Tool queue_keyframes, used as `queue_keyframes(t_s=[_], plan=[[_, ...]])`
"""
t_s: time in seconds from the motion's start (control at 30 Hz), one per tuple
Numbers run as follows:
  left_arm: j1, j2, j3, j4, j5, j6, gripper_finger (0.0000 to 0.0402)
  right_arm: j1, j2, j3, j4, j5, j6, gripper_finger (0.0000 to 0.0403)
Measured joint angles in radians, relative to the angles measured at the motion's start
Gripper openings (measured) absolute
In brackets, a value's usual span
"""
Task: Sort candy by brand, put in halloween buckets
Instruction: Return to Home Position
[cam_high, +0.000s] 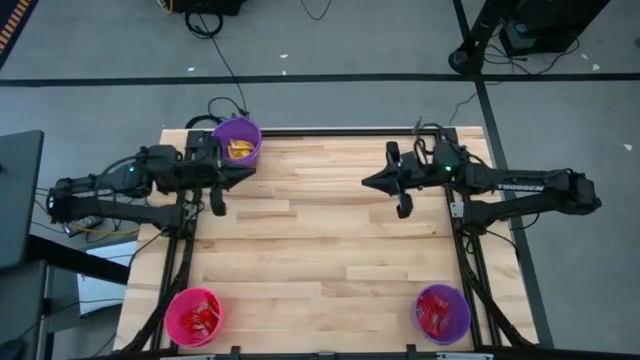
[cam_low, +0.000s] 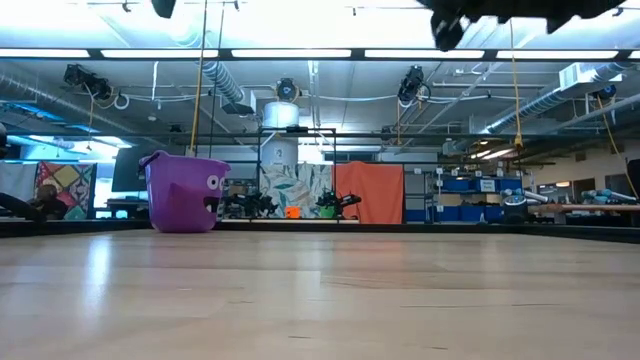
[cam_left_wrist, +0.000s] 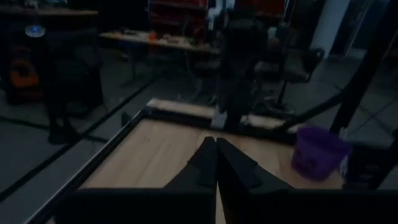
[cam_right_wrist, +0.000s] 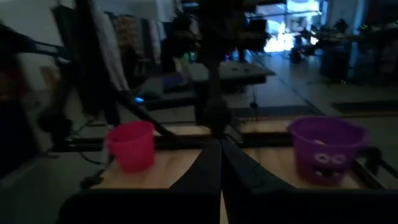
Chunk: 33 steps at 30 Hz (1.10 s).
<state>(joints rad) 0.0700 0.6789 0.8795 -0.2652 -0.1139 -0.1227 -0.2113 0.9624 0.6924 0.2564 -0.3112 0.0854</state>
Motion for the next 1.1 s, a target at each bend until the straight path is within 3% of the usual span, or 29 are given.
queue_keyframes(t_s=[0.13, 0.3, 0.47, 0.63, 0.8, 1.1], plan=[[0.026, -0.076, -0.001, -0.145, 0.002, 0.013, 0.0011, -0.016, -0.085, -0.038, -0.041, -0.009, 0.001, 0.0008], [0.029, -0.164, -0.006, -0.309, 0.004, -0.045, 0.0004, -0.034, -0.196, -0.107, -0.035, -0.048, -0.115, 0.0009], [0.027, -0.226, -0.129, -0.138, 0.019, -0.109, 0.0003, -0.044, -0.254, -0.211, -0.045, -0.057, -0.149, 0.0009], [0.027, -0.237, -0.319, 0.081, 0.08, -0.127, 0.0002, -0.044, -0.266, -0.287, 0.076, -0.081, -0.091, 0.0009], [0.027, -0.236, -0.452, 0.142, 0.088, -0.118, 0.0001, -0.054, -0.276, -0.299, 0.049, -0.11, -0.087, 0.0009], [0.026, -0.234, -0.556, 0.266, 0.101, -0.107, 0.0003, -0.09, -0.276, -0.299, 0.019, -0.191, -0.108, 0.0009]])
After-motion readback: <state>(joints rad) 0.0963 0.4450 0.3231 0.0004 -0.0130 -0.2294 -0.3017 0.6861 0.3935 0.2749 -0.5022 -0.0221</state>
